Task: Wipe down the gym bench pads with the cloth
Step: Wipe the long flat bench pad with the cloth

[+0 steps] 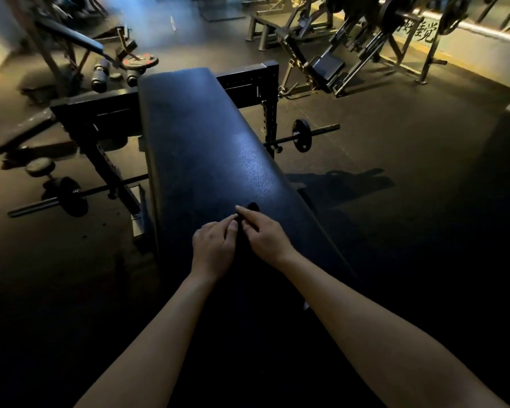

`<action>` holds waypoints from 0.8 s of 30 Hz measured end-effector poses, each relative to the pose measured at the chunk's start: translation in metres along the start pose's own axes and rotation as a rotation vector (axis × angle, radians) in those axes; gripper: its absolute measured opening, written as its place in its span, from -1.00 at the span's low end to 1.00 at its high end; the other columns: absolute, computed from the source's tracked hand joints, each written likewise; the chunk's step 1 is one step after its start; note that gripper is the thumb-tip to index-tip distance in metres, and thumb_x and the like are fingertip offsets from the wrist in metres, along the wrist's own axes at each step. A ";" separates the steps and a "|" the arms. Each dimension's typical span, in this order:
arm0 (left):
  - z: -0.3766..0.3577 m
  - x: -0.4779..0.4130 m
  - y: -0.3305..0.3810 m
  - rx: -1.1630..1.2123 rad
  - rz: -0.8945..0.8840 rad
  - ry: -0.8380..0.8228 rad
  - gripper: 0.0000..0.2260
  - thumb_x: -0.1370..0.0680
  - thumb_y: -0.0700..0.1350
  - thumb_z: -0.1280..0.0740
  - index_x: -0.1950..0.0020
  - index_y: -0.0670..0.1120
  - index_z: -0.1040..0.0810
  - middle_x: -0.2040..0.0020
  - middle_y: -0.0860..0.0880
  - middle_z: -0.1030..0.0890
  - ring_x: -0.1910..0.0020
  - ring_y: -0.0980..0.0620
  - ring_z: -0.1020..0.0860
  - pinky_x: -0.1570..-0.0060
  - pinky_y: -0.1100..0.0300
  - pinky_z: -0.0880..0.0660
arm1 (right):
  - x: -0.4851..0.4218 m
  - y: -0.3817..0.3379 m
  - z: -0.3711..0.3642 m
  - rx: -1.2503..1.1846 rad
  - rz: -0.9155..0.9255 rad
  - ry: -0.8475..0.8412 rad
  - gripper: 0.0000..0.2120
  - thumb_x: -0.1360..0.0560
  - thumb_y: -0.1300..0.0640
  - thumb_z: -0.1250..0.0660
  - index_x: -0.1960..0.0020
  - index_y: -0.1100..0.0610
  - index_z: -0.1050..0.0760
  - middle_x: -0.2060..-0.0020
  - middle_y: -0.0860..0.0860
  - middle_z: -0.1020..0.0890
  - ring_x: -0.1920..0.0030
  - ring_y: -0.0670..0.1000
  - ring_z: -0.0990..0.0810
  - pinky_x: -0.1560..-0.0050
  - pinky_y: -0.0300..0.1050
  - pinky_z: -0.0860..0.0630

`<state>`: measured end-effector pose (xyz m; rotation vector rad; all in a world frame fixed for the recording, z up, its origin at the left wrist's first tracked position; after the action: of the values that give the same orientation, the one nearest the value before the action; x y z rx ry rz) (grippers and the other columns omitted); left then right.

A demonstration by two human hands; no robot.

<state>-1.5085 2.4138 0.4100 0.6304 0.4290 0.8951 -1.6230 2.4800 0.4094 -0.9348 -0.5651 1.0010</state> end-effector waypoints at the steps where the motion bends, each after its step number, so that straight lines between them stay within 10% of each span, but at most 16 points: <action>1: -0.002 -0.003 0.005 0.082 0.018 0.012 -0.41 -0.54 0.24 0.01 -0.40 0.01 -0.55 -0.27 -0.07 -0.64 -0.30 -0.09 -0.54 -0.36 -0.04 -0.36 | 0.001 0.000 0.003 -0.111 -0.004 -0.037 -0.62 -0.63 0.16 -0.25 -0.44 -0.02 -0.48 -0.35 -0.04 -0.55 -0.35 -0.11 -0.48 -0.39 -0.30 -0.32; 4: -0.023 -0.007 0.021 0.070 0.001 -0.047 -0.38 -0.48 0.33 -0.13 -0.43 0.06 -0.50 -0.31 0.00 -0.62 -0.30 -0.04 -0.55 -0.36 -0.16 -0.37 | 0.002 0.013 0.038 -0.079 0.023 0.087 -0.65 -0.62 0.22 -0.26 -0.39 0.08 -0.52 -0.28 0.01 -0.59 -0.28 -0.08 -0.53 -0.28 -0.43 -0.33; 8: -0.057 -0.001 0.038 -0.180 -0.063 -0.189 -0.44 -0.55 0.21 -0.30 -0.54 0.25 -0.28 -0.56 0.11 -0.30 -0.50 -0.07 -0.22 -0.53 -0.19 0.03 | 0.015 0.036 0.060 0.167 0.061 0.264 -0.67 -0.61 0.16 -0.25 -0.36 0.10 -0.52 -0.36 0.01 -0.52 -0.34 -0.03 -0.47 -0.39 -0.02 -0.41; 11: -0.052 -0.006 0.050 -0.179 -0.125 -0.120 -0.54 -0.54 0.11 -0.28 -0.44 0.15 -0.46 -0.43 0.02 -0.46 -0.38 -0.12 -0.39 -0.43 -0.07 -0.21 | 0.017 0.040 0.054 0.243 0.083 0.268 -0.68 -0.62 0.10 -0.25 -0.35 0.09 -0.53 -0.50 -0.01 -0.34 -0.46 -0.02 -0.32 -0.41 -0.11 -0.29; 17: -0.010 -0.030 0.022 -0.136 -0.025 0.080 -0.62 -0.54 -0.24 -0.31 -0.34 -0.01 -0.60 -0.33 -0.08 -0.51 -0.25 -0.18 -0.41 -0.28 0.08 -0.33 | 0.013 0.043 0.061 0.291 0.072 0.293 -0.73 -0.58 0.16 -0.32 -0.26 0.18 -0.59 -0.24 0.07 -0.58 -0.30 0.06 -0.49 -0.32 -0.29 -0.22; 24: -0.032 -0.023 0.024 -0.240 0.046 -0.015 -0.46 -0.56 0.14 -0.11 -0.47 -0.05 -0.47 -0.56 -0.08 -0.31 -0.47 -0.14 -0.25 -0.47 0.00 -0.17 | 0.010 0.045 0.059 0.313 0.063 0.196 -0.67 -0.57 0.17 -0.33 -0.31 0.20 -0.56 -0.30 0.11 -0.58 -0.37 0.06 -0.47 -0.39 -0.25 -0.21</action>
<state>-1.5542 2.4167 0.4046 0.4275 0.2887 0.9678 -1.6846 2.5225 0.4002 -0.7628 -0.2079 1.0064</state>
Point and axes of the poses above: each hand's wrist, its own x-axis away from the middle knuckle, its own z-axis out of the back of the hand, y = z × x, the point moved 9 cm from there along -x, towards the middle knuckle
